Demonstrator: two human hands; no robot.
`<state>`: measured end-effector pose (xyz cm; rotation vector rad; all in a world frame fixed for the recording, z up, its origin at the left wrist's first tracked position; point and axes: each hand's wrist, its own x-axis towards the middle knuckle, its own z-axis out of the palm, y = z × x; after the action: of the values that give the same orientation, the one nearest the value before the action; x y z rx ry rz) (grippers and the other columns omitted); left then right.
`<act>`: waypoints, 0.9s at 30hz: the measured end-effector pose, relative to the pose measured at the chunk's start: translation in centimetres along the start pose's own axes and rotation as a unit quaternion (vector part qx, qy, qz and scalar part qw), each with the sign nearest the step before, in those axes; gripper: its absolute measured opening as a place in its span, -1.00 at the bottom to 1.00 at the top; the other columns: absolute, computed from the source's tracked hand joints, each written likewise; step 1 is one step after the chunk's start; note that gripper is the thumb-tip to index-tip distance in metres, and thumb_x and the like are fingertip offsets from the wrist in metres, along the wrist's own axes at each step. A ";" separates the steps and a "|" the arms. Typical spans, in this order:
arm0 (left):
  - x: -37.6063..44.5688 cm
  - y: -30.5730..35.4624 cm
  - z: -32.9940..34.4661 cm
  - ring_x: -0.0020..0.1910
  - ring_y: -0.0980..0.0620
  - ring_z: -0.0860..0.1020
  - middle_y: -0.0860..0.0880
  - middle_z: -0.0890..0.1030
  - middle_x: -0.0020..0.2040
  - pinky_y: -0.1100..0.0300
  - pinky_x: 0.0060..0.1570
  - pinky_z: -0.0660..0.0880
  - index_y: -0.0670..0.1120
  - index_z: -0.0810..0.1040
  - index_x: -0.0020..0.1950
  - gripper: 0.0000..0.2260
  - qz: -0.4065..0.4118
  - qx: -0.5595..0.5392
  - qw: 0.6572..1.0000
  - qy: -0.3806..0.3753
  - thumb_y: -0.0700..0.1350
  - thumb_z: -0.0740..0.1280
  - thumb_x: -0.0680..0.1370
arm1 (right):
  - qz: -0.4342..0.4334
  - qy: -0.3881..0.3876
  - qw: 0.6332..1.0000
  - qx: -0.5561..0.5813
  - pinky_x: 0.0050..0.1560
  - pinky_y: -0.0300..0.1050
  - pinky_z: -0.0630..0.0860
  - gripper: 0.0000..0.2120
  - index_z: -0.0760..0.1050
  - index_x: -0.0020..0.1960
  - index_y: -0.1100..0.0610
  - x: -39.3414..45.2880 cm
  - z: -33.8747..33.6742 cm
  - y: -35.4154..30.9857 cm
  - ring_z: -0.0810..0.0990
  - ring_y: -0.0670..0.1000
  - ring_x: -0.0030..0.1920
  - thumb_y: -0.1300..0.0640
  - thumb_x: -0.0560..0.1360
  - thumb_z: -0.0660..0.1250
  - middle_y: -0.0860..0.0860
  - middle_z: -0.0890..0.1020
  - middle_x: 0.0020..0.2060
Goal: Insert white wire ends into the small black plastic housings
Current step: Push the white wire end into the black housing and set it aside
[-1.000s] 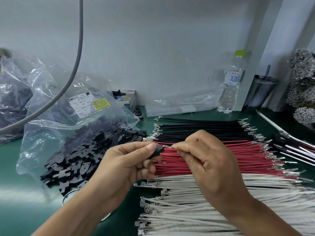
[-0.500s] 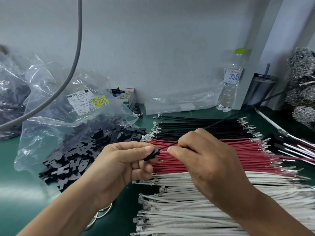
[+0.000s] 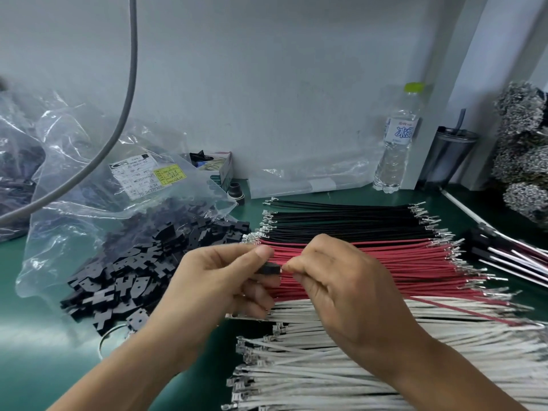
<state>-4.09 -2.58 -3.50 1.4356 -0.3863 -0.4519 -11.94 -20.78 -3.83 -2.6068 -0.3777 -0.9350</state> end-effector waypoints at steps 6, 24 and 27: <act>-0.2 -0.4 -0.2 -0.41 0.03 0.65 0.00 0.72 -0.29 0.23 -0.38 0.59 0.19 0.76 -0.09 -0.85 0.155 0.226 0.961 0.033 0.00 0.56 0.37 | 0.052 0.001 0.998 0.027 -0.12 -0.24 0.49 -0.84 0.64 0.01 0.02 0.0 -0.7 0.7 0.54 -0.15 -0.12 0.01 0.58 0.31 -0.18 0.54 -0.14; 0.3 -0.2 -0.5 -0.48 0.05 0.60 -0.07 0.72 -0.31 0.30 -0.45 0.53 0.05 0.78 -0.10 -0.86 0.162 0.138 0.974 0.072 -0.09 0.58 0.36 | -0.033 0.042 0.994 -0.096 -0.29 -0.15 0.41 -0.93 0.62 -0.10 0.03 0.3 -1.1 -0.2 0.43 -0.04 -0.17 0.06 0.54 0.42 -0.10 0.51 -0.18; 0.5 -0.2 -0.7 -0.55 0.12 0.52 -0.07 0.69 -0.39 0.40 -0.53 0.40 -0.05 0.78 -0.13 -0.88 0.151 0.111 0.977 0.101 -0.19 0.59 0.36 | 0.001 -0.102 0.992 -0.073 -0.27 -0.14 0.44 -0.92 0.62 -0.10 -0.08 -0.2 -0.3 -0.9 0.44 -0.10 -0.16 -0.06 0.48 0.47 -0.19 0.52 -0.19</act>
<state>-3.27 -2.24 -3.76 1.5894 -0.4920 -0.0164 -12.53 -20.14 -3.51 -2.8473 -0.3699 -0.7205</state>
